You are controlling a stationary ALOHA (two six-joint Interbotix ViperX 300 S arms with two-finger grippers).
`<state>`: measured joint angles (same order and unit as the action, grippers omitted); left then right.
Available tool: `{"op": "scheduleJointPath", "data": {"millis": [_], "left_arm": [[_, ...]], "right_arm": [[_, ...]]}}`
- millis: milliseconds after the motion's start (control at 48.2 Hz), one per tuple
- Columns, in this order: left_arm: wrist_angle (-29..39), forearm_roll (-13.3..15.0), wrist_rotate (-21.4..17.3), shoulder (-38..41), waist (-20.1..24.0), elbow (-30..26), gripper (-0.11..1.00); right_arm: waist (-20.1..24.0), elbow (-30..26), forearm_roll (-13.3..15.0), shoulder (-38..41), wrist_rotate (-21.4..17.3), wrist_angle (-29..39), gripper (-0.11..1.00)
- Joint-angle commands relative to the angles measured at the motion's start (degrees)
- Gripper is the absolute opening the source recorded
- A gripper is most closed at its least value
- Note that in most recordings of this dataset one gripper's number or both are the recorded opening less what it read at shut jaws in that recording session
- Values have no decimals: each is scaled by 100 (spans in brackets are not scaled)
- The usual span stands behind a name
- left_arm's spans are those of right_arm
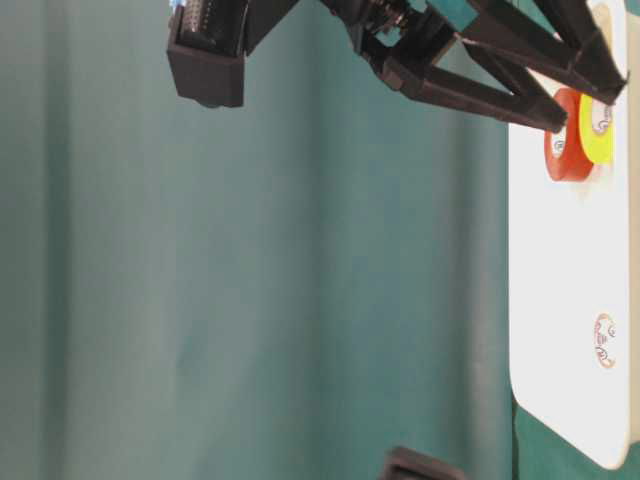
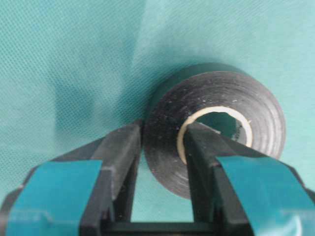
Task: Put the tape alternately from left to right into the white case.
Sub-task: 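Carry the black roll into the tray's top-left corner and release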
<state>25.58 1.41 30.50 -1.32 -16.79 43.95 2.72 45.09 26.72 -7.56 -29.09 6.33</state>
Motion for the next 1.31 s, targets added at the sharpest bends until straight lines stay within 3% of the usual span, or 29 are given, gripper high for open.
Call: {"op": "scheduleJointPath", "data": {"millis": [0, 436, 664, 1038, 1162, 1287], "left_arm": [[-18, 0, -26, -334, -35, -246, -4], [229, -26, -88, -809, 88, -378, -4], [229, -35, -229, -853, 642, -352, -4], [158, -35, -1881, -853, 2171, -554, -4], [149, -35, -2241, -835, 2619, -598, -4], [18, -35, -2355, -809, 3103, -615, -4]], "right_arm": [[9, -62, 9, -44, 9, -18, 71], [18, -53, 9, -44, 9, -18, 71], [18, -53, 9, -44, 9, -44, 71], [18, -44, 9, -44, 9, -44, 71], [9, -44, 9, -44, 9, -44, 71], [18, -44, 9, -44, 9, -44, 71]]}}
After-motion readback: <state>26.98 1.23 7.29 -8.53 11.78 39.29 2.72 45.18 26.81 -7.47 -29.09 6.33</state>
